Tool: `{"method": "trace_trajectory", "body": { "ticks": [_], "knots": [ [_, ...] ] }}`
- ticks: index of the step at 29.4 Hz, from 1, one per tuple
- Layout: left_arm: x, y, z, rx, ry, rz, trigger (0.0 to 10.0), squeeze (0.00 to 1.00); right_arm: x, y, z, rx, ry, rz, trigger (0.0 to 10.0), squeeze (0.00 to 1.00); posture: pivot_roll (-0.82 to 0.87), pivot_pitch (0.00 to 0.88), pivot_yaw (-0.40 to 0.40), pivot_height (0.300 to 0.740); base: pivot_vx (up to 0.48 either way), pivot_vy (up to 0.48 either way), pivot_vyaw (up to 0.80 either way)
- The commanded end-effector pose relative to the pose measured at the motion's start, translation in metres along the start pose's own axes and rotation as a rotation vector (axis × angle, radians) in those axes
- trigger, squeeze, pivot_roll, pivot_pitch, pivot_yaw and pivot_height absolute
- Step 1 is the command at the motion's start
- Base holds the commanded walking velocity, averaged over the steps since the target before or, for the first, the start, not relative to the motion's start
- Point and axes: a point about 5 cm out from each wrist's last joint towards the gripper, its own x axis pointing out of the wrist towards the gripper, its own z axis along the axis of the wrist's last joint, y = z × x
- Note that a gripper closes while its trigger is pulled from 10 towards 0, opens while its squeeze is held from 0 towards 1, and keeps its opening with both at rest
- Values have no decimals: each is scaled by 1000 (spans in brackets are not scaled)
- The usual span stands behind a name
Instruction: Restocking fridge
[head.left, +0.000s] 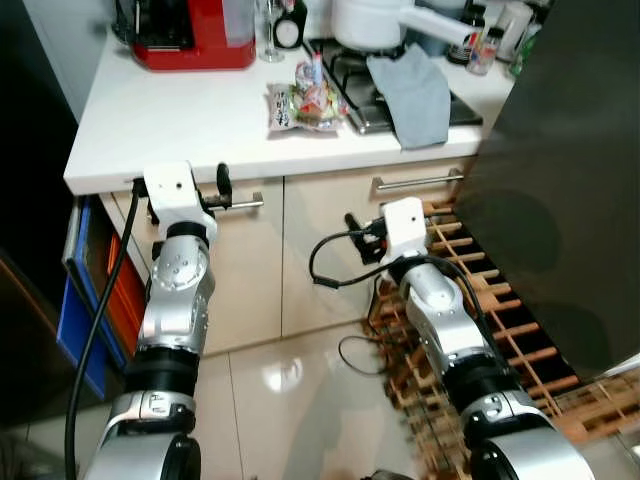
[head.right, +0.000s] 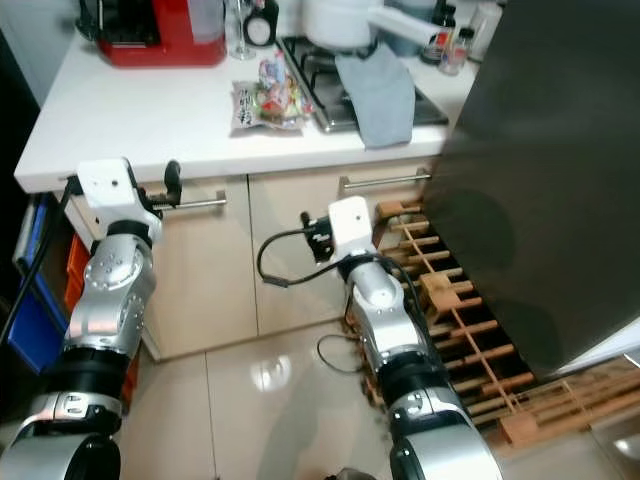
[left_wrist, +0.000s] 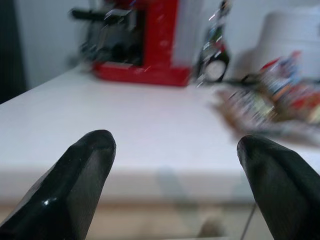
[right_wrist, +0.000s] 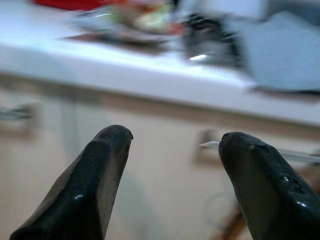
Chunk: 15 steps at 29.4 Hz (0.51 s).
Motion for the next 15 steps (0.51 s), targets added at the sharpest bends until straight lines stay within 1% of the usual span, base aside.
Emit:
{"method": "trace_trajectory", "body": {
  "ticks": [1, 3, 5, 6, 7, 8, 10, 11, 12, 14, 15],
  "knots": [
    [4, -12, 15, 23, -64, -53, 10000, 0, 0, -13, 16, -19, -84, -68, 10000, 0, -17, 0, -40, 740, 480, 0, 0],
    [5, -14, 23, 37, -97, -70, 10000, 0, 1, -18, 27, 6, -145, -99, 10000, 0, -18, 0, -38, 740, 480, 0, 0],
    [6, -17, 33, 56, -144, -91, 10000, 0, 2, -25, 43, 58, -212, -153, 10000, 0, -20, 0, -37, 740, 480, 0, 0],
    [6, -17, 33, 56, -144, -91, 10000, 0, 2, -25, 43, 58, -212, -153, 10000, 0, -20, 0, -37, 740, 480, 0, 0],
    [7, -19, 41, 66, -176, -100, 10000, 0, 4, -29, 54, 95, -250, -180, 10000, 0, -21, 0, -36, 740, 480, 0, 0],
    [8, -22, 50, 74, -212, -110, 10000, 0, 8, -33, 69, 122, -297, -193, 10000, 0, -21, 0, -34, 740, 480, 0, 0],
    [9, -25, 63, 70, -253, -119, 10000, 0, 15, -36, 97, 143, -365, -184, 10000, 0, -21, 0, -31, 740, 480, 0, 0],
    [9, -25, 63, 70, -253, -119, 10000, 0, 15, -36, 97, 143, -365, -184, 10000, 0, -21, 0, -31, 740, 480, 0, 0],
    [9, -26, 67, 60, -260, -119, 10000, 0, 20, -36, 113, 146, -386, -166, 10000, 0, -21, 0, -31, 740, 480, 0, 0],
    [9, -27, 68, 54, -256, -125, 10000, 0, 26, -36, 121, 147, -371, -159, 10000, 0, -19, 0, -30, 740, 480, 0, 0],
    [10, -28, 68, 53, -254, -128, 10000, 0, 33, -35, 128, 194, -345, -140, 10000, 0, -17, 0, -29, 740, 480, 0, 0]
  ]
}}
